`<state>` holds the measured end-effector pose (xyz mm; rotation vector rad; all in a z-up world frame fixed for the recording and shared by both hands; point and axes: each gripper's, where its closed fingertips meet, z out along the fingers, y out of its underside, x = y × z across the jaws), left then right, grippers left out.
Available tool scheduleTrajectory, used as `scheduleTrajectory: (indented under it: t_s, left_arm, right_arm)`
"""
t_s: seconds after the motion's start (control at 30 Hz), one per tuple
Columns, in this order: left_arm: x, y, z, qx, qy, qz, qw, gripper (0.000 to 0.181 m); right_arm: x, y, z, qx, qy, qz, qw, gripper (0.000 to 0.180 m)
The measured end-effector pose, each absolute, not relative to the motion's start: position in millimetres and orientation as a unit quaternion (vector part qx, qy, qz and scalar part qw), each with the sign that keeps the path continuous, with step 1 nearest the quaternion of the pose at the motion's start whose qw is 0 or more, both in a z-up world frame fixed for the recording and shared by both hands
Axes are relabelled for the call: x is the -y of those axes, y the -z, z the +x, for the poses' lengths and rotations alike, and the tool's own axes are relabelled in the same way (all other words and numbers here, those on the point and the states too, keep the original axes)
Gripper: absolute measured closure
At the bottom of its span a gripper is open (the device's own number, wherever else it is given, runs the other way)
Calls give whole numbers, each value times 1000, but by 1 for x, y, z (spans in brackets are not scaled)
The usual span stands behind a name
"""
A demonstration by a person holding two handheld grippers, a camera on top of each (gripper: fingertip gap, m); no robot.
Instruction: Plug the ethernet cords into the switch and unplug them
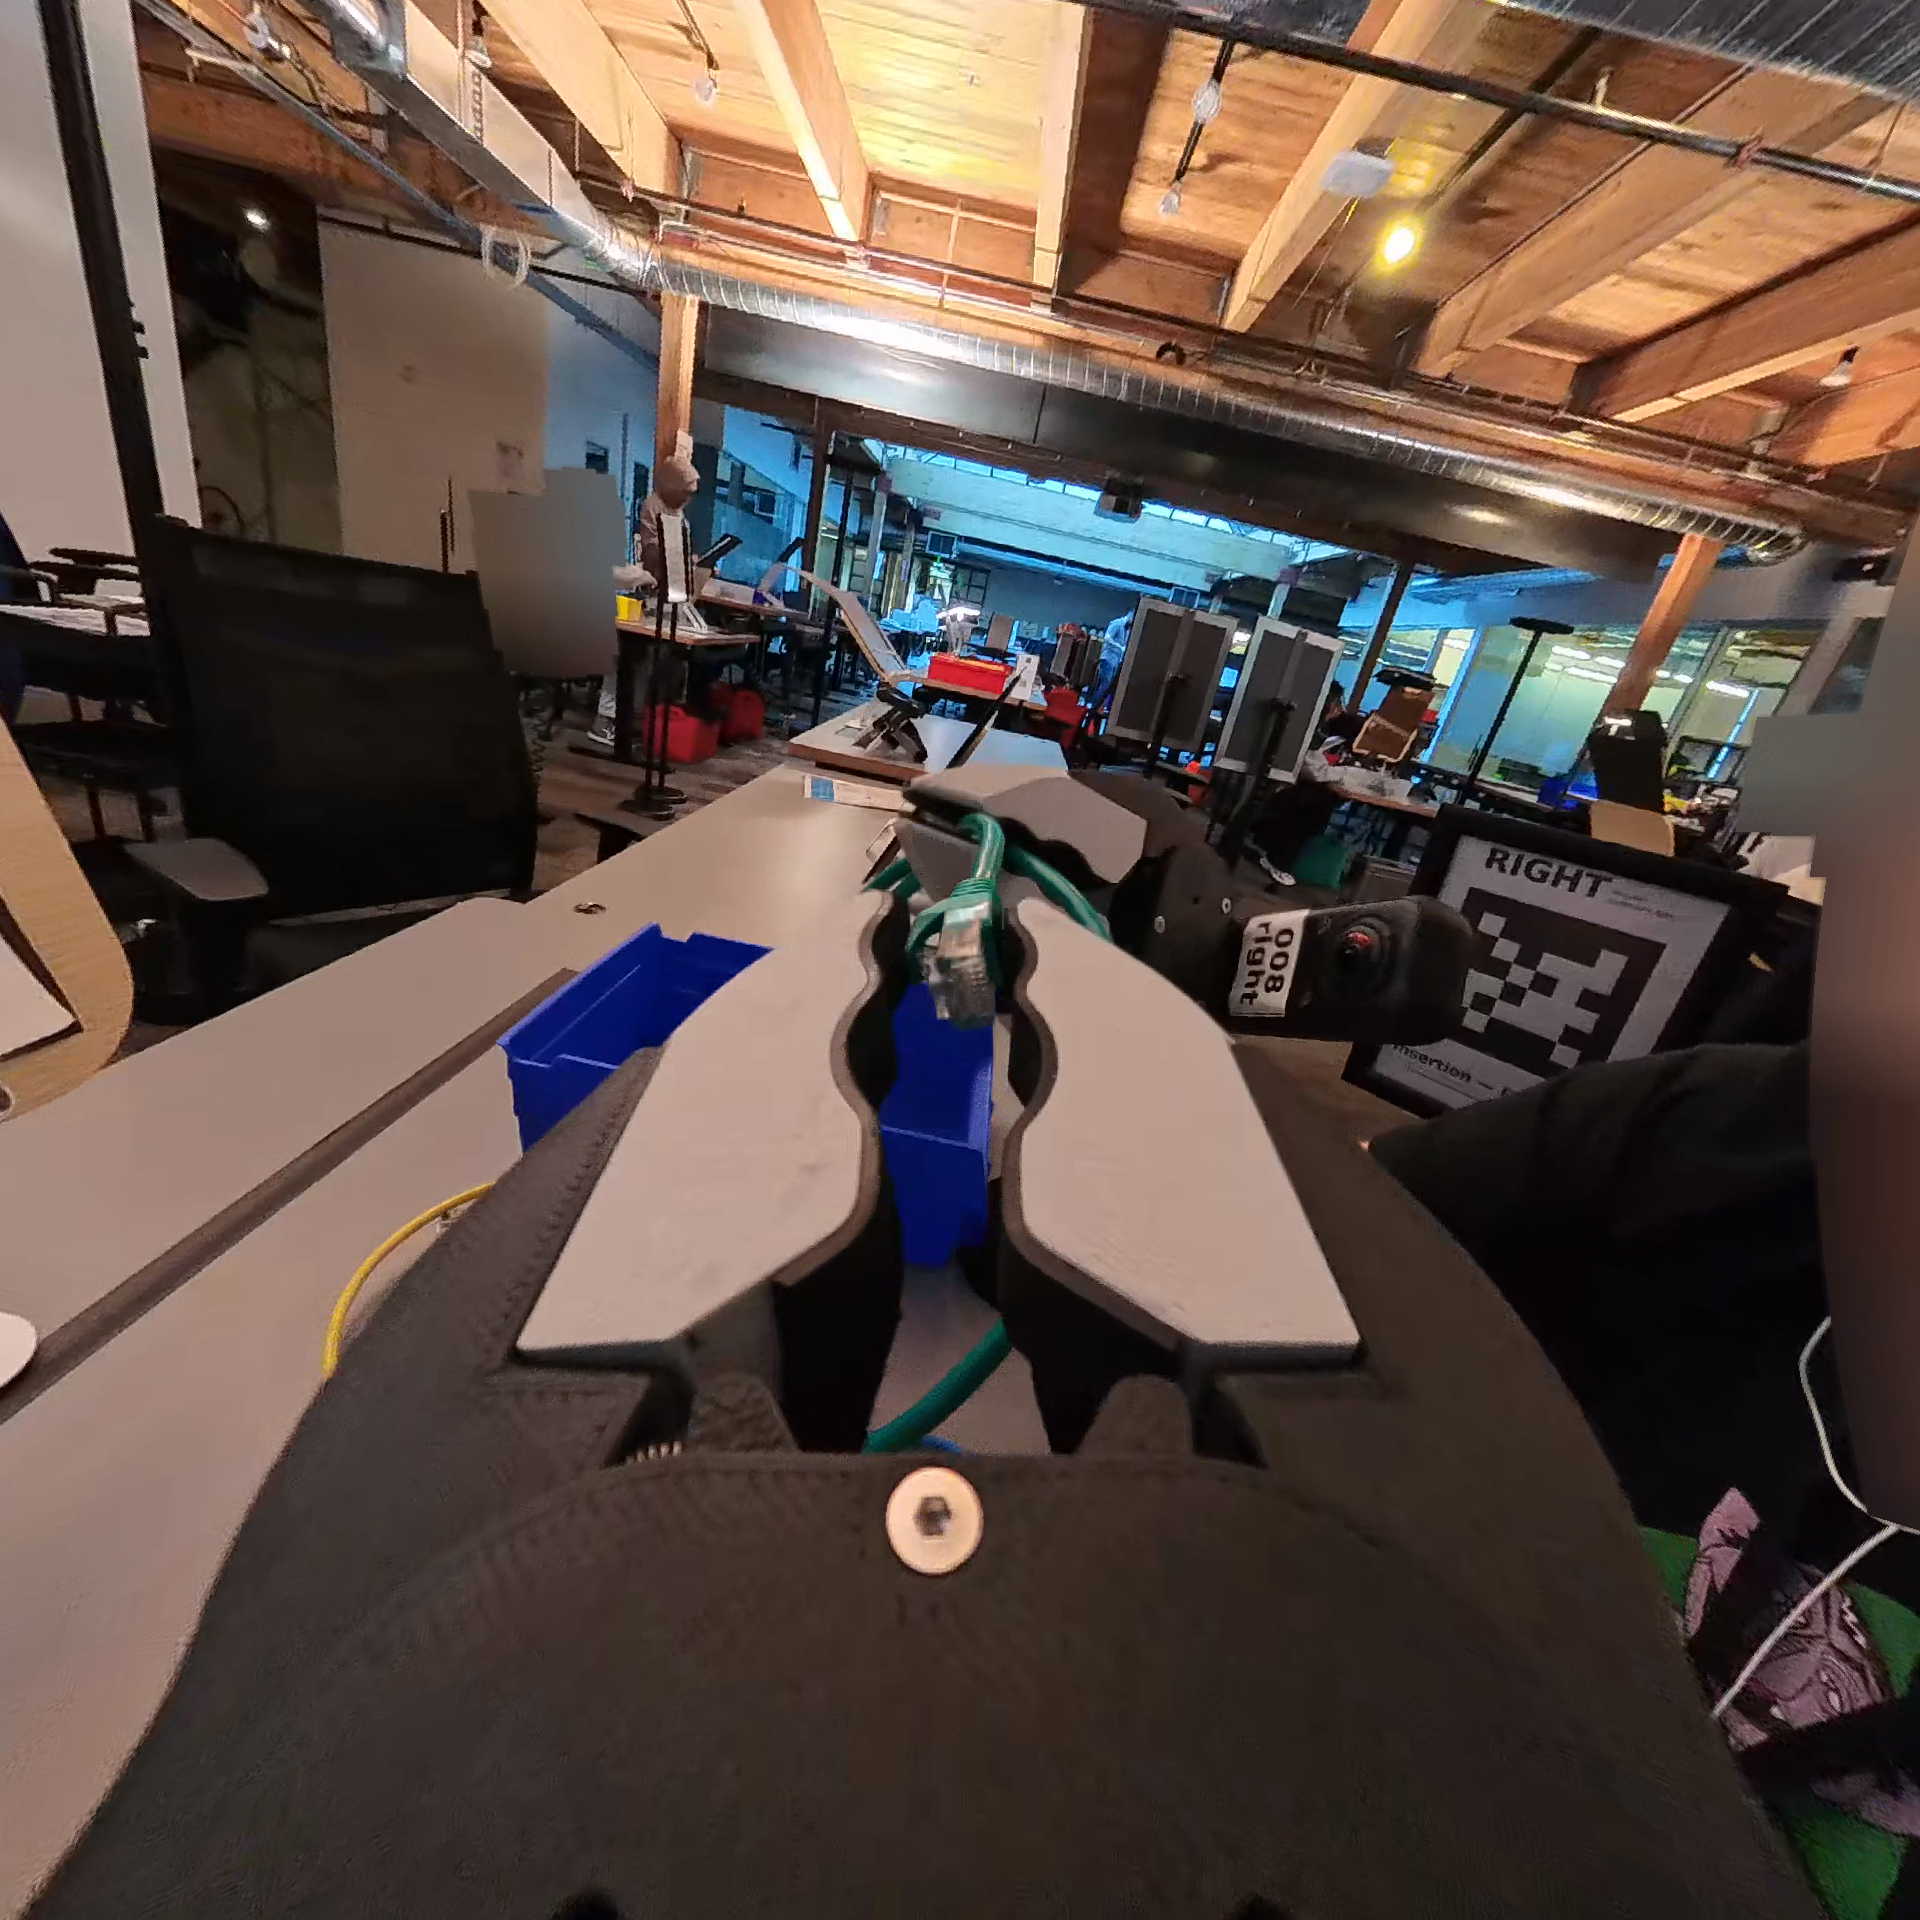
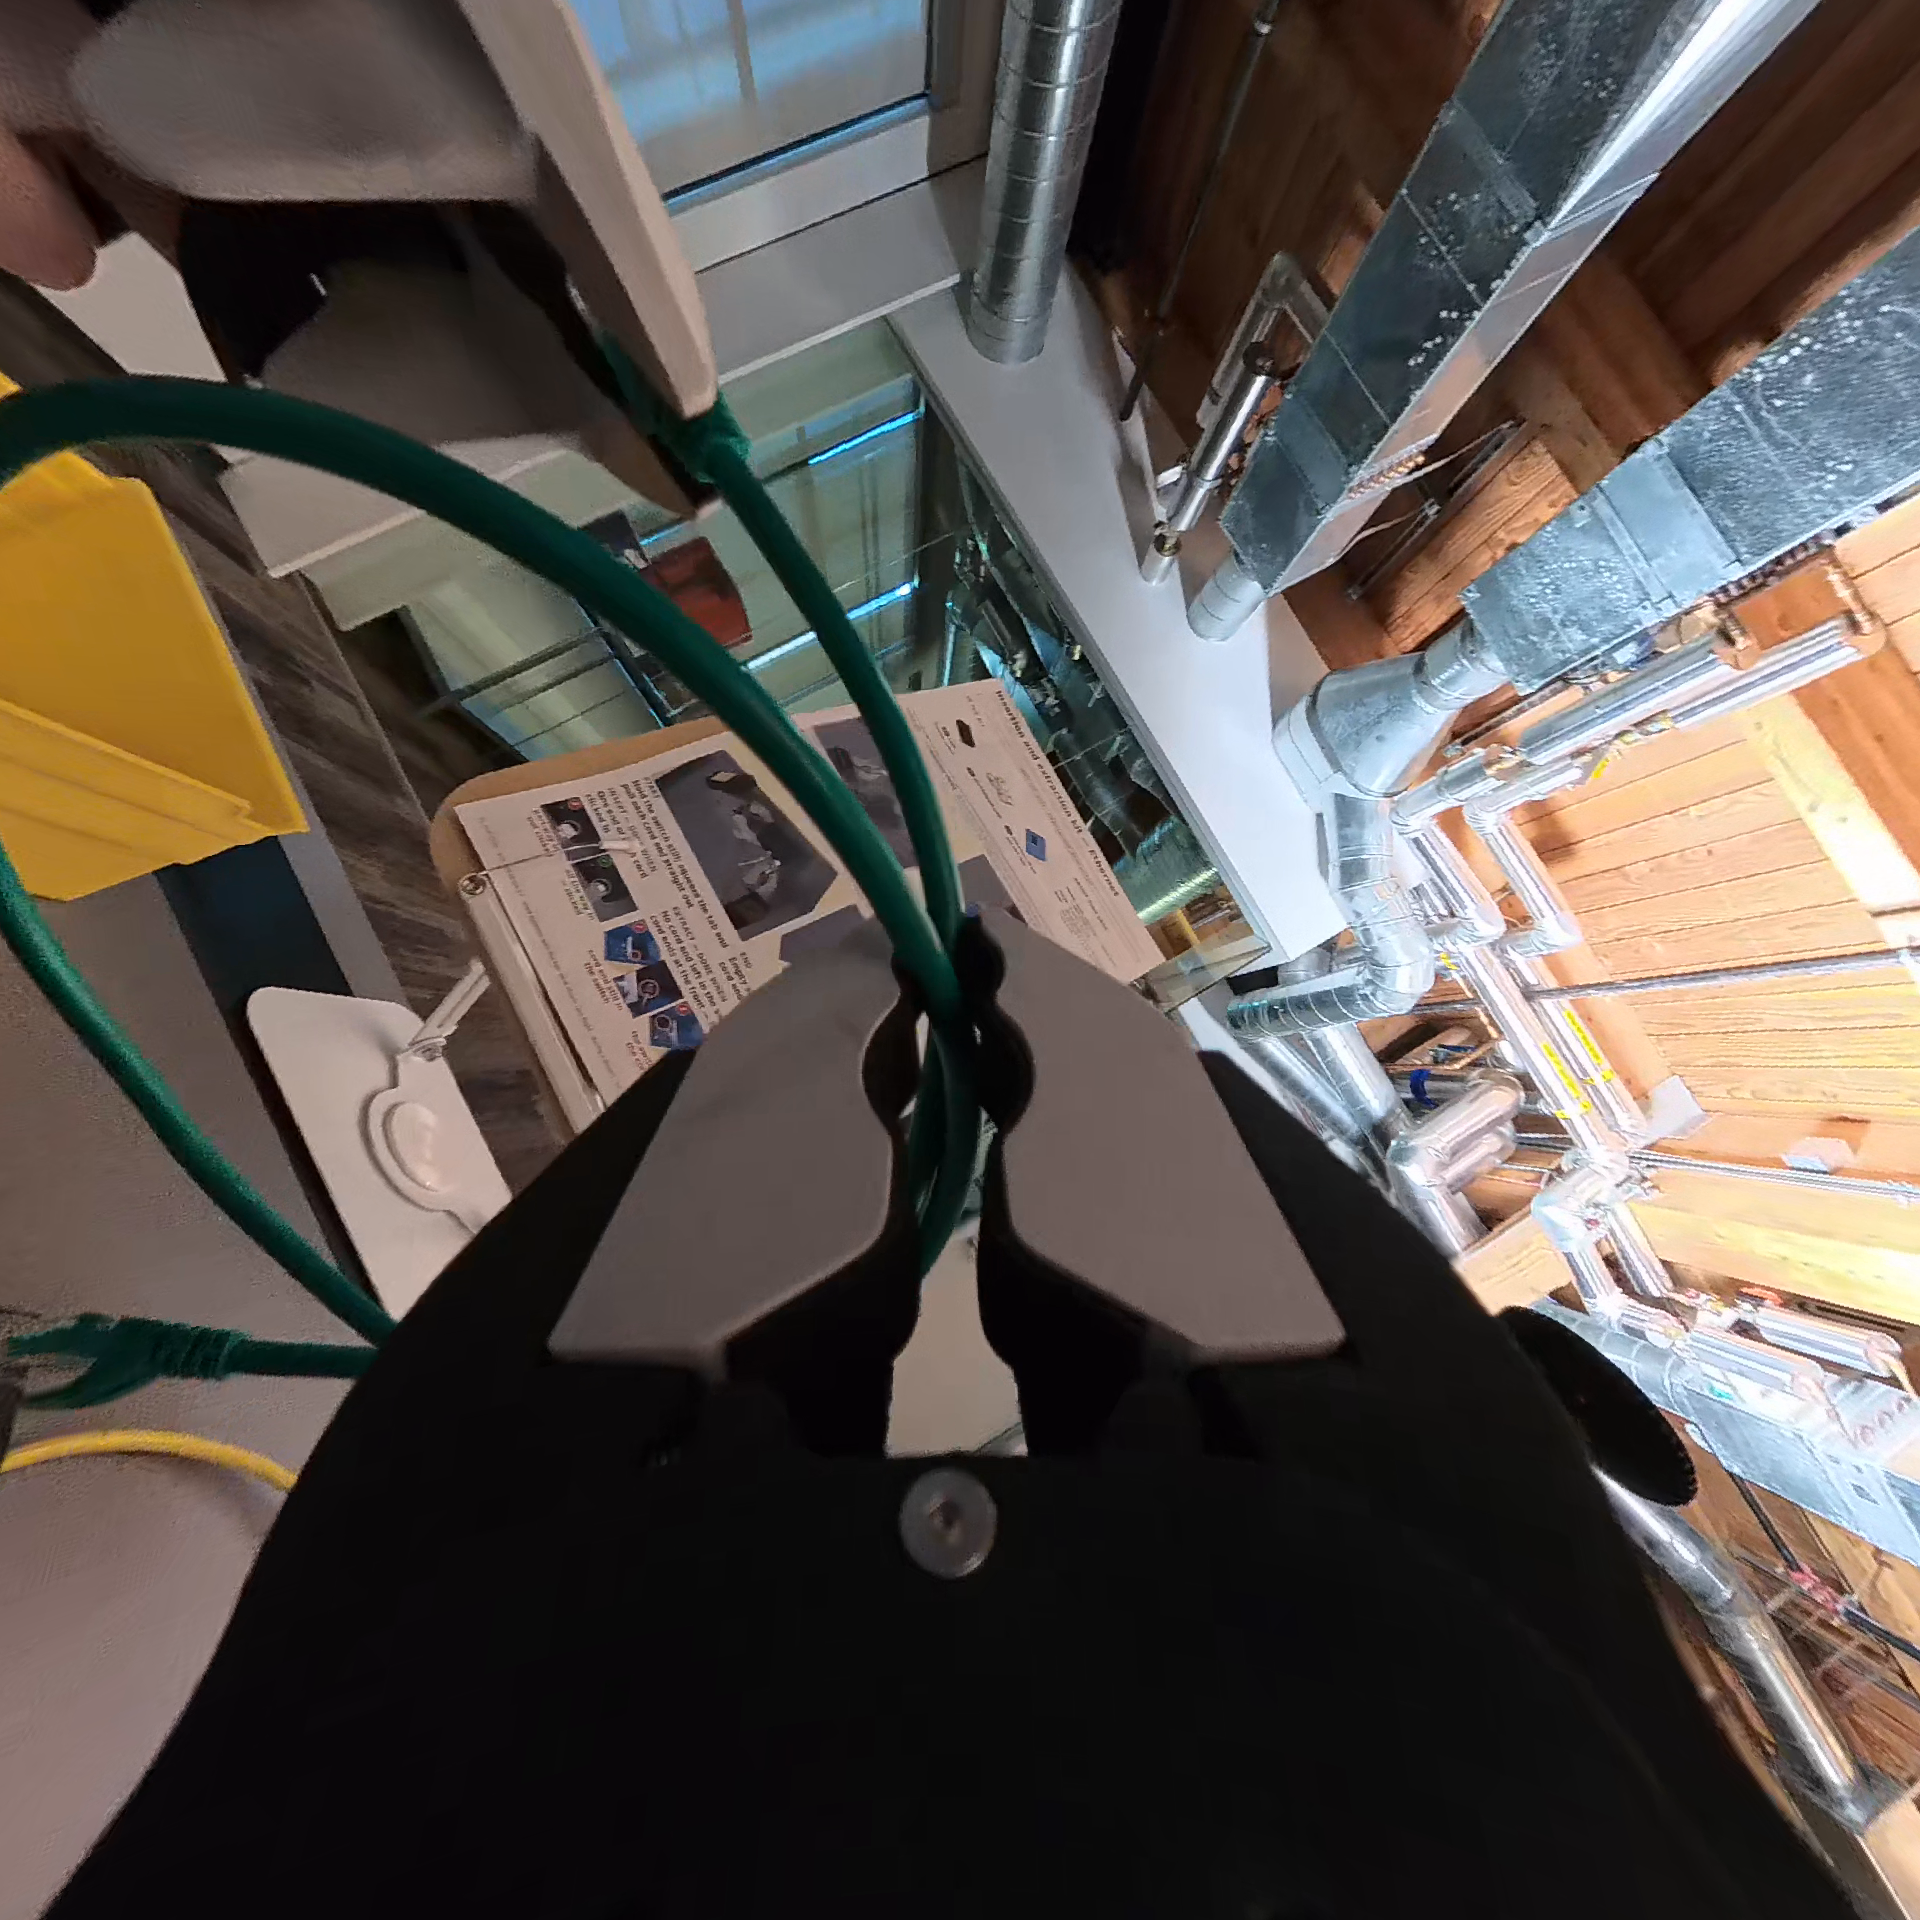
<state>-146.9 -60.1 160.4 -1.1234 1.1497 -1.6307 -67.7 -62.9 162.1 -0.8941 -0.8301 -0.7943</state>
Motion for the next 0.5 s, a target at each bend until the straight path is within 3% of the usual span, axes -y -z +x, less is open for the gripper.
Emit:
scheduleTrajectory:
  t_s: [0.13, 0.23, 0.3, 0.37, 0.43, 0.5]
  left_arm:
    - [58, -160, -148, -467, 626, -450, 433, 166]
    - [54, -158, -149, -486, 566, -456, 485, 165]
    - [49, -154, -149, -506, 504, -464, 524, 167]
    - [45, -150, -148, -520, 456, -469, 549, 166]
    - [49, -148, -145, -532, 441, -458, 559, 166]
    - [52, -145, -142, -550, 414, -445, 573, 166]
  right_arm:
    - [59, -156, -70, 391, 341, -416, 746, 174]
    - [48, -136, -74, 429, 240, -485, 724, 167]
    - [45, -103, -76, 473, 111, -584, 650, 148]
    - [56, -85, -76, 475, -31, -653, 590, 145]
    - [73, -107, -84, 423, -208, -645, 602, 142]
    - [100, -140, -98, 335, -484, -598, 544, 156]
